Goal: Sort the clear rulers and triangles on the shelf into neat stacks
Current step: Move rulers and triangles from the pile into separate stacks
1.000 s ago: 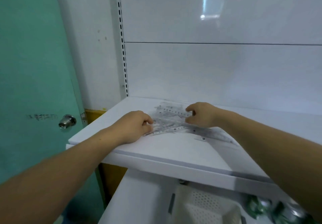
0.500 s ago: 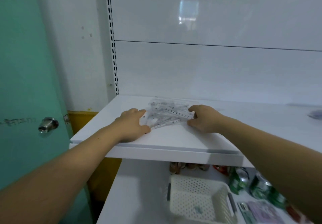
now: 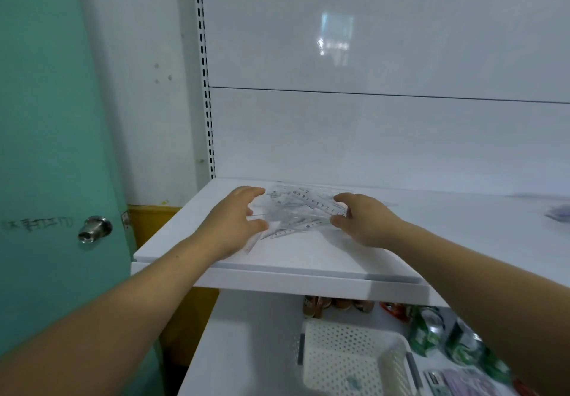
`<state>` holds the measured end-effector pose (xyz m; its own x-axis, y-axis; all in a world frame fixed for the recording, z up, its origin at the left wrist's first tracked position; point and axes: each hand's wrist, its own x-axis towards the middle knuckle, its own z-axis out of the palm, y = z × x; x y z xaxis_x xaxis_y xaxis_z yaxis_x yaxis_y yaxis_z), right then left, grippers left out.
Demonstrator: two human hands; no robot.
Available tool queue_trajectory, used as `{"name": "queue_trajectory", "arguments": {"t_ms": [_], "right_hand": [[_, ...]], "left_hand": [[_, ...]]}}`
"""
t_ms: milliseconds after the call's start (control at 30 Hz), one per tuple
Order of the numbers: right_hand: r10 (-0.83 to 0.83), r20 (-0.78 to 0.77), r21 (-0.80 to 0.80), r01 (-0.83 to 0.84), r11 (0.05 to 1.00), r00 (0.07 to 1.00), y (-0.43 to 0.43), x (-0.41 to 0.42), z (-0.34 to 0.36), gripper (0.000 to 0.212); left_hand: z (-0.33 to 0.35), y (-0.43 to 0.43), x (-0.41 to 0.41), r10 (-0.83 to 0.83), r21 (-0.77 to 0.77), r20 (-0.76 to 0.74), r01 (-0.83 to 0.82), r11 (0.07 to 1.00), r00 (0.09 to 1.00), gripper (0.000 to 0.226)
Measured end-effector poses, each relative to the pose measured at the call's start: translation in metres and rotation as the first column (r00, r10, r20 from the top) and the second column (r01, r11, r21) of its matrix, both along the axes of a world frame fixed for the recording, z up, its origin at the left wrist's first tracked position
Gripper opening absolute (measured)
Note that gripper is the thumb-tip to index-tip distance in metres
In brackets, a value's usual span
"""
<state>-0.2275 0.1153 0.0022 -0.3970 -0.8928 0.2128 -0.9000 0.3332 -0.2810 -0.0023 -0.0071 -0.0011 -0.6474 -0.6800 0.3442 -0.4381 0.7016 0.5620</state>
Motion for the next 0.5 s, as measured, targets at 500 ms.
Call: {"name": "queue_trajectory", "arguments": {"t_ms": [500], "right_hand": [[-0.210,-0.071,-0.104,0.202,0.974,0.975,0.095,-0.059,0.004,0.054]], "left_hand": [[0.000,0.059,-0.089,-0.141,0.073,-0.058,0.145,0.987,0.988,0.068]]}}
